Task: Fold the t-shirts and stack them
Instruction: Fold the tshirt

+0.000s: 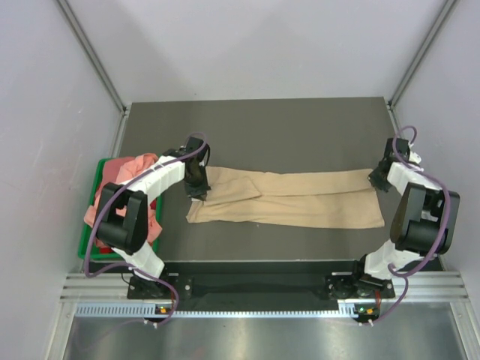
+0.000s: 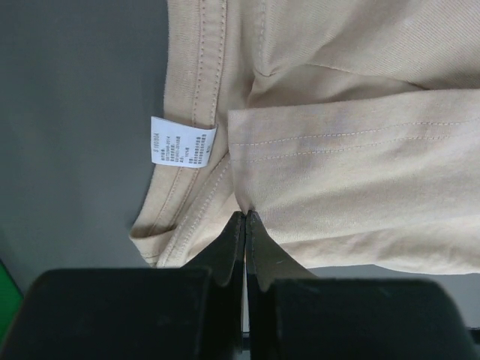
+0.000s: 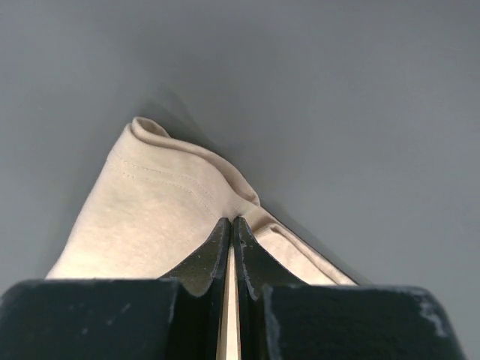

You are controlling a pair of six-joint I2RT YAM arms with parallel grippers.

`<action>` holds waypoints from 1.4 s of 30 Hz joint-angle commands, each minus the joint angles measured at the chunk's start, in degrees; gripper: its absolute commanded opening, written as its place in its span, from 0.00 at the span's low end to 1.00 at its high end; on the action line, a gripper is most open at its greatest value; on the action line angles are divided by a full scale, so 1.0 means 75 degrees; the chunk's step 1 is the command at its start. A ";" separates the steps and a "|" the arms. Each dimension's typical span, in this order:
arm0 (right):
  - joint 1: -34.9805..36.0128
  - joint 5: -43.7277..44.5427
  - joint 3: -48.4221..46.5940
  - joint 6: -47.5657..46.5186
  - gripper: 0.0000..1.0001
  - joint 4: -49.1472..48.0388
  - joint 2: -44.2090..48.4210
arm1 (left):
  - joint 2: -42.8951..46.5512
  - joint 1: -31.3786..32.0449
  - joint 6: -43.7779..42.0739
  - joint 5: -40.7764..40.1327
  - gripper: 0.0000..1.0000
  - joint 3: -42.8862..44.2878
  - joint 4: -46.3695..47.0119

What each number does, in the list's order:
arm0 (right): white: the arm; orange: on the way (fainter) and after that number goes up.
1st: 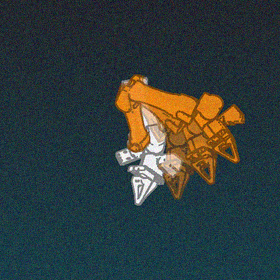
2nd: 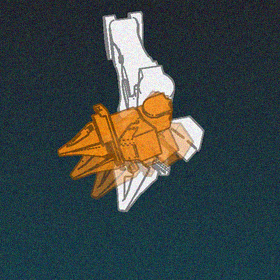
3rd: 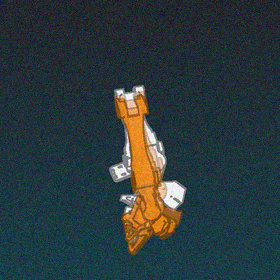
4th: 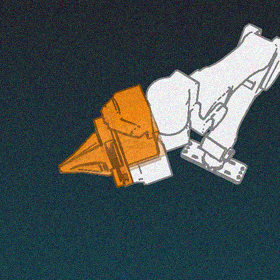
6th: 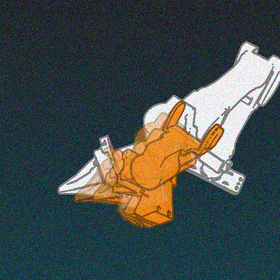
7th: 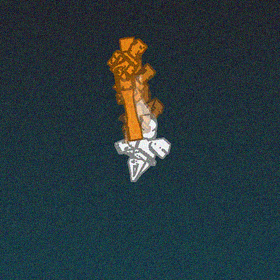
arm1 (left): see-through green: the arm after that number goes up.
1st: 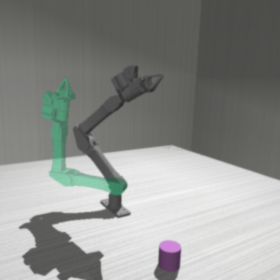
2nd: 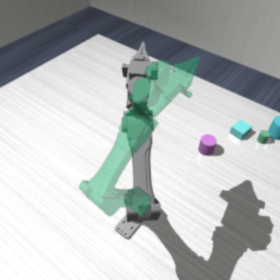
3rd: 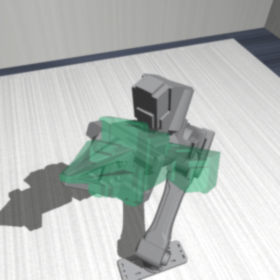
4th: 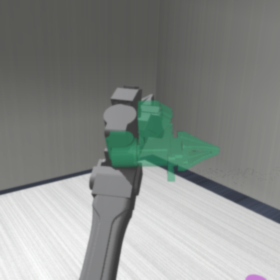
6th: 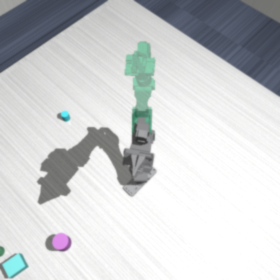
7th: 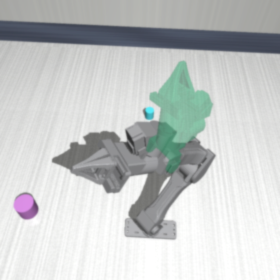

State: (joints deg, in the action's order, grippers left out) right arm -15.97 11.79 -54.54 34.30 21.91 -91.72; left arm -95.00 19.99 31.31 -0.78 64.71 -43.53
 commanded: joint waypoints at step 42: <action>-0.0050 -0.1375 0.0416 -0.0216 0.25 -0.2382 -0.0427 | -0.4055 -0.0052 -0.0062 -0.0679 0.16 0.4392 -0.0407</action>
State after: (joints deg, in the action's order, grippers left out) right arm -15.53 -2.28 -52.51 31.29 9.78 -94.74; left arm -123.52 19.92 30.09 0.25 96.40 -44.71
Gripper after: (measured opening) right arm 0.252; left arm 0.164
